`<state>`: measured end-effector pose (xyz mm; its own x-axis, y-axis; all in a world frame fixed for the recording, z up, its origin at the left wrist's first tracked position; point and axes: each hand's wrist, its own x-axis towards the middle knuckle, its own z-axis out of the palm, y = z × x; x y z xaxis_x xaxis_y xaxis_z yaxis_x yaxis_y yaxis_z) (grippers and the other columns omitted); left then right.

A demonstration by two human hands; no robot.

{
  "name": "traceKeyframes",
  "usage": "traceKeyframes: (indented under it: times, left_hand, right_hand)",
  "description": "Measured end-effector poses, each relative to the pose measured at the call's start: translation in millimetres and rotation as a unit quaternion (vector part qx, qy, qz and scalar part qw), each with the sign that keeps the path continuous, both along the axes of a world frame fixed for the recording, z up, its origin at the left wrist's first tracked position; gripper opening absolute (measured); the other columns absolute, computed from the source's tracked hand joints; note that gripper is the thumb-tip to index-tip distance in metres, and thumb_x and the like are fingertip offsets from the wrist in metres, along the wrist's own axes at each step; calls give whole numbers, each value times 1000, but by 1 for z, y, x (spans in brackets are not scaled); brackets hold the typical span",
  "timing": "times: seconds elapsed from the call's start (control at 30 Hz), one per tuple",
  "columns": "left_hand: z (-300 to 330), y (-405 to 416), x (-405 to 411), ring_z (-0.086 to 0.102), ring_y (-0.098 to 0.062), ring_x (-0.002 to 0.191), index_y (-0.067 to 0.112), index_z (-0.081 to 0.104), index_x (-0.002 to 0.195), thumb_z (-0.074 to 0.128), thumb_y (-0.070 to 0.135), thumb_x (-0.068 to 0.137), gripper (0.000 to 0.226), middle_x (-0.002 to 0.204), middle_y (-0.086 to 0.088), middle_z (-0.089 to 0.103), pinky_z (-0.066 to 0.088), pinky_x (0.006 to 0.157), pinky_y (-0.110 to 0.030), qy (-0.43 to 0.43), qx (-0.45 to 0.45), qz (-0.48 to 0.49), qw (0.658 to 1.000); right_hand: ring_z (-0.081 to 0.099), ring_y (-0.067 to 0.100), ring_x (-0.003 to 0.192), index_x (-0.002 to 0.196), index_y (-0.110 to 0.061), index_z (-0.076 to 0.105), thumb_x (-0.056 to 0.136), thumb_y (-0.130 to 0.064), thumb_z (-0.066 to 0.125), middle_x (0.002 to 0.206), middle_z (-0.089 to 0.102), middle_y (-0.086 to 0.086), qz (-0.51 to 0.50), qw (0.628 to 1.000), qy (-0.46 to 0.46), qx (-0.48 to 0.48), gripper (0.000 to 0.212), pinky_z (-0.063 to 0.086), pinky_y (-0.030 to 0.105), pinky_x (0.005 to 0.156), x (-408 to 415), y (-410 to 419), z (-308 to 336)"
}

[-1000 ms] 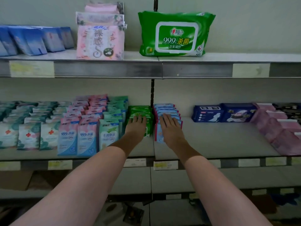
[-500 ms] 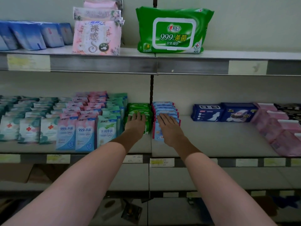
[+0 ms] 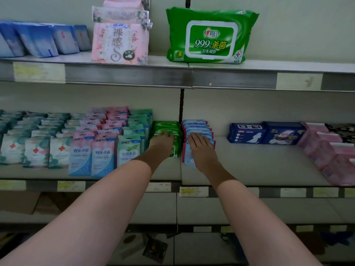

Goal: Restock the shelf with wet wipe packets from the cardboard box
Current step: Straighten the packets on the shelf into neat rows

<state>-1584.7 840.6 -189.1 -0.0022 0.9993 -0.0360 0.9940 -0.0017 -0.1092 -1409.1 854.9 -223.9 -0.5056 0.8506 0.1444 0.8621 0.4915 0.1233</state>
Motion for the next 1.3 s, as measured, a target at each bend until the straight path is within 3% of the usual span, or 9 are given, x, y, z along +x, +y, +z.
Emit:
traceKeyframes:
  times: [0.1, 0.23, 0.4, 0.53, 0.73, 1.1, 1.3]
  left_hand:
    - [5, -6, -11, 37, -30, 137, 16, 32, 149, 59, 20, 90, 65, 153, -10, 32, 32, 112, -47, 14, 10, -27, 999]
    - [17, -17, -30, 33, -32, 139, 16, 35, 148, 57, 17, 88, 64, 155, -12, 29, 26, 116, -47, -2, 79, -33, 996]
    - [33, -31, -70, 30, -33, 139, 14, 26, 151, 50, 31, 95, 63, 155, -13, 28, 24, 116, -46, -9, 93, -40, 995]
    - [38, -50, -120, 28, -33, 141, 13, 24, 152, 48, 35, 98, 63, 158, -12, 25, 23, 117, -45, -15, 88, -35, 995]
    - [45, -83, -194, 43, -32, 129, 14, 34, 146, 47, 30, 98, 52, 144, -11, 43, 35, 104, -43, -43, 103, -5, 994]
    - [32, -184, -355, 44, -30, 127, 15, 34, 144, 47, 28, 98, 50, 141, -10, 45, 39, 98, -43, -59, 74, 107, 990]
    - [11, -256, -443, 41, -30, 129, 18, 33, 143, 45, 27, 99, 47, 142, -8, 42, 39, 97, -41, -50, 14, 195, 979]
  right_hand:
    - [0, 30, 153, 158, -8, 0, 93, -24, 63, 166, 2, 12, -20, 1000, -4, -20, 92, 3, 47, 124, -3, -5, 3]
    - [5, 29, 152, 158, -12, 10, 83, -38, 68, 164, 10, 11, -1, 999, 31, -40, 99, 2, 53, 123, -18, -11, 17]
    - [11, 26, 151, 156, -12, 19, 83, -42, 65, 162, 18, 9, 39, 997, 61, -20, 92, 0, 46, 124, -71, -23, 22]
    - [16, 26, 150, 157, -11, 18, 89, -41, 63, 163, 18, 10, 61, 995, 70, -30, 86, 7, 42, 123, -117, -40, 31]
    - [38, 28, 132, 147, -11, 35, 92, -41, 54, 144, 41, 10, 79, 991, 108, 8, 65, 30, 40, 108, -188, -62, 51]
    - [45, 30, 121, 130, -12, 50, 88, -33, 62, 127, 50, 10, 183, 979, 93, -10, 49, 35, 40, 99, -372, -133, 53]
    - [41, 29, 127, 137, -14, 45, 93, -32, 56, 134, 48, 9, 237, 968, 80, -30, 49, 32, 39, 103, -469, -181, 35]
